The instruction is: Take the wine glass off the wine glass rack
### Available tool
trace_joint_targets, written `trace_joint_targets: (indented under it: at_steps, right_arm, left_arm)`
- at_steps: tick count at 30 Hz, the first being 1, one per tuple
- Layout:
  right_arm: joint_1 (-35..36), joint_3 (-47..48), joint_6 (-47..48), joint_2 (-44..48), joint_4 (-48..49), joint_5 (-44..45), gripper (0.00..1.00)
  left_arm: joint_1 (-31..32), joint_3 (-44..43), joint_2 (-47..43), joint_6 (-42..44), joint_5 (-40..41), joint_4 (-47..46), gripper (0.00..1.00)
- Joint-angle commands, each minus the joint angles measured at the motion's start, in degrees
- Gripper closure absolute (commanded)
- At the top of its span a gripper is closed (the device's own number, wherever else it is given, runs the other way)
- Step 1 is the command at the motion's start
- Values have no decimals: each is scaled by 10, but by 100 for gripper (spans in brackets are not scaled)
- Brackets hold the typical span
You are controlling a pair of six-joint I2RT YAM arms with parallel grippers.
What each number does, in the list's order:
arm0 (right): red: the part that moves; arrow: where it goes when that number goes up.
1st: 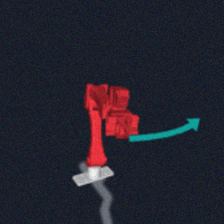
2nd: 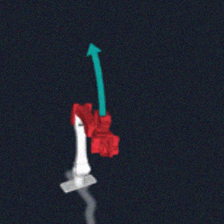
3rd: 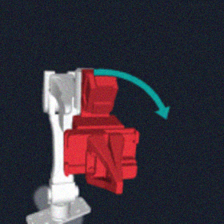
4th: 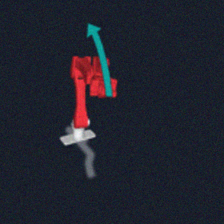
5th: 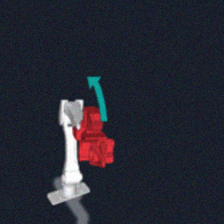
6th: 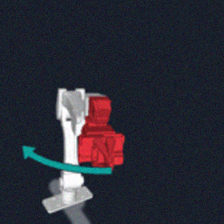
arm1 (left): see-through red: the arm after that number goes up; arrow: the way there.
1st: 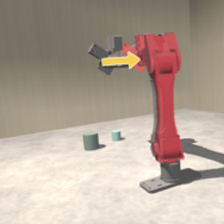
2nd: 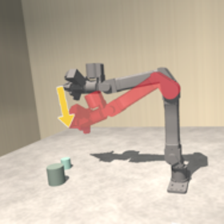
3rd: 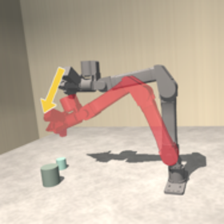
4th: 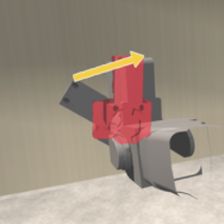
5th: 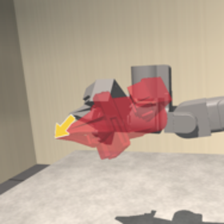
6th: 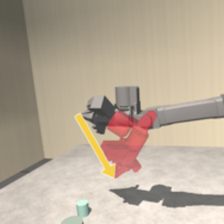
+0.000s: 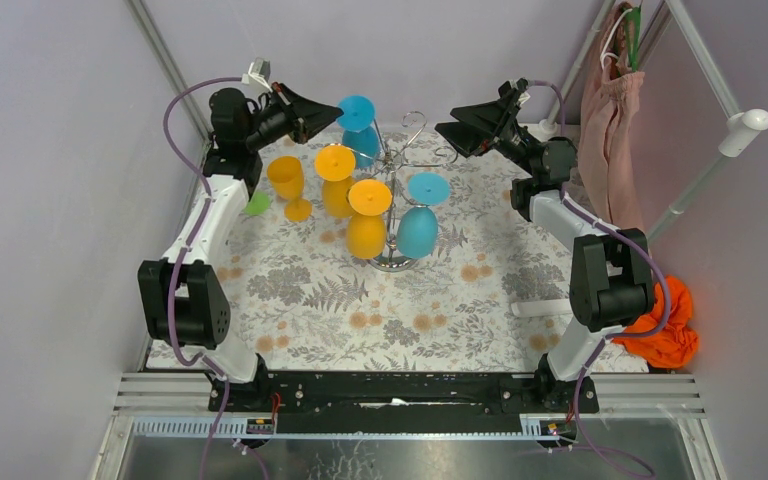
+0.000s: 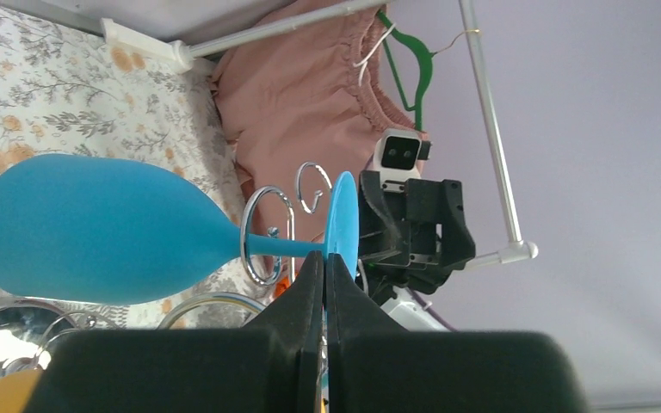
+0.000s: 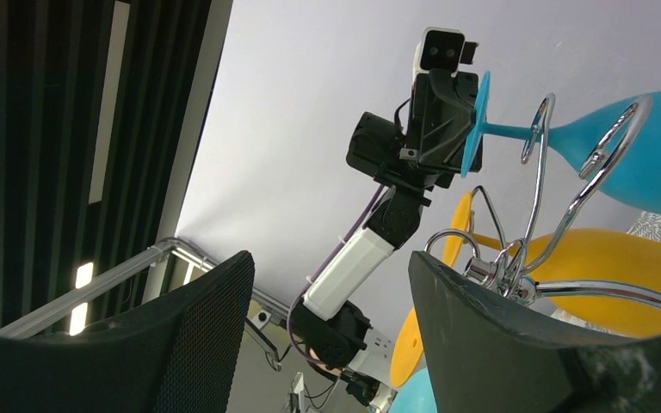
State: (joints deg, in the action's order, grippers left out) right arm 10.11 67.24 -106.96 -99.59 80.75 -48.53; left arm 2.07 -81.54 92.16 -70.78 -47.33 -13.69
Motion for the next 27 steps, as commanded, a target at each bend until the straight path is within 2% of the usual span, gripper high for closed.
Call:
trace_joint_targets:
  at_steps: [1,9,16,23,27]
  right_arm:
    - [3,-5,-11,-5,42,-9,26]
    - [3,-4,-22,-14,57,-9,26]
    - [2,-5,-29,-18,66,-8,26]
    - [0,-5,-32,-21,69,-8,25]
    - [0,-6,-33,-23,71,-7,25]
  left_arm:
    - [-7,-27,20,-62,2,-69,100]
    - [-2,-71,53,-43,11,-42,100]
    - [33,-102,73,-24,14,-16,100]
    - [50,-56,27,-4,16,-2,100]
    - [49,-33,-11,40,28,51,100]
